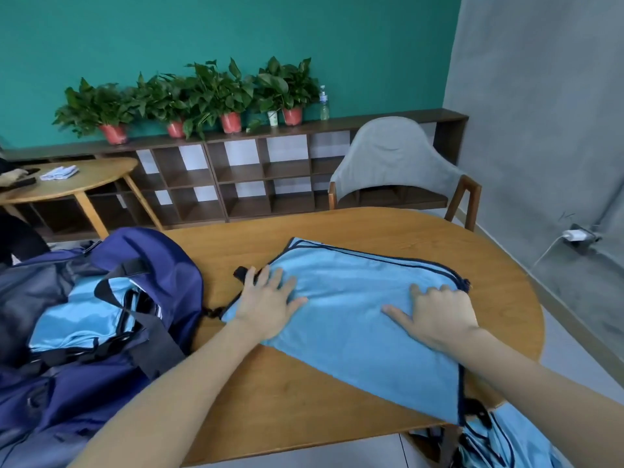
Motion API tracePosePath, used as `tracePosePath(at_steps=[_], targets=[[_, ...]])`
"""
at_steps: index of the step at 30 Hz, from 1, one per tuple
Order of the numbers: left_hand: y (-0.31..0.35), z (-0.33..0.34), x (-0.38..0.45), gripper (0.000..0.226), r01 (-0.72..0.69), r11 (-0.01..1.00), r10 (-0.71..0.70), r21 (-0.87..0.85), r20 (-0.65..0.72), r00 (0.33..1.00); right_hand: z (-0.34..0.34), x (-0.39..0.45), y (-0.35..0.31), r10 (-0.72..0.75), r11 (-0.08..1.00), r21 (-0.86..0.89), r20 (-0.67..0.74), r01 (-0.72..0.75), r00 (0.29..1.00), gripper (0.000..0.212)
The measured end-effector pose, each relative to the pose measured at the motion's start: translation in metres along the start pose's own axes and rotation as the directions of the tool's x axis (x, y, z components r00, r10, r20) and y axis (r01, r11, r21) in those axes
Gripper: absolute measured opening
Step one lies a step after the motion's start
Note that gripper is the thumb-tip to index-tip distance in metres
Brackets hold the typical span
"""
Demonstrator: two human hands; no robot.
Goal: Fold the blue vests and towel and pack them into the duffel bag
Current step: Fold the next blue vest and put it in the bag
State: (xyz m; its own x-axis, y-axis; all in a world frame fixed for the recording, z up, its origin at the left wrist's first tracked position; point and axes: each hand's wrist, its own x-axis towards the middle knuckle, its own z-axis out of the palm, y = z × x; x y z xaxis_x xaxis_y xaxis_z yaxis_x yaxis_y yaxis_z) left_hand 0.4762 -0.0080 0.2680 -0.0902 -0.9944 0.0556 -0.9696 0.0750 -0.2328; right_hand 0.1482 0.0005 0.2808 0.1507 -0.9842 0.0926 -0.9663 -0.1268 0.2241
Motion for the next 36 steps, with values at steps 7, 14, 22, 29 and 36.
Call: tracePosePath(at_steps=[7, 14, 22, 29, 36], targets=[[0.023, -0.019, 0.021, 0.06, 0.177, 0.975, -0.184, -0.133, -0.046, 0.982, -0.006, 0.008, 0.001, -0.135, 0.978, 0.108, -0.318, 0.178, 0.938, 0.052], [0.058, 0.004, 0.008, 0.085, 0.206, 0.927, -0.157, -0.312, 0.175, 0.972, 0.026, 0.007, -0.015, -0.358, 0.841, 0.413, -0.06, 0.349, 0.932, 0.083], [0.038, -0.002, 0.047, 0.074, -0.044, 0.97, 0.048, -0.24, 0.013, 0.999, 0.023, -0.014, -0.056, -0.101, 0.903, 0.424, 0.051, 0.07, 0.994, 0.087], [0.038, -0.003, -0.013, 0.059, -0.144, 0.782, 0.075, -0.607, -0.137, 0.988, 0.016, -0.033, -0.04, -0.095, 0.878, 0.46, -0.111, 0.136, 0.989, 0.082], [0.036, 0.0, -0.101, 0.024, -0.14, 0.547, -0.129, -0.825, -0.249, 0.96, 0.024, -0.076, -0.015, -0.043, 0.817, 0.533, -0.323, 0.22, 0.945, 0.046]])
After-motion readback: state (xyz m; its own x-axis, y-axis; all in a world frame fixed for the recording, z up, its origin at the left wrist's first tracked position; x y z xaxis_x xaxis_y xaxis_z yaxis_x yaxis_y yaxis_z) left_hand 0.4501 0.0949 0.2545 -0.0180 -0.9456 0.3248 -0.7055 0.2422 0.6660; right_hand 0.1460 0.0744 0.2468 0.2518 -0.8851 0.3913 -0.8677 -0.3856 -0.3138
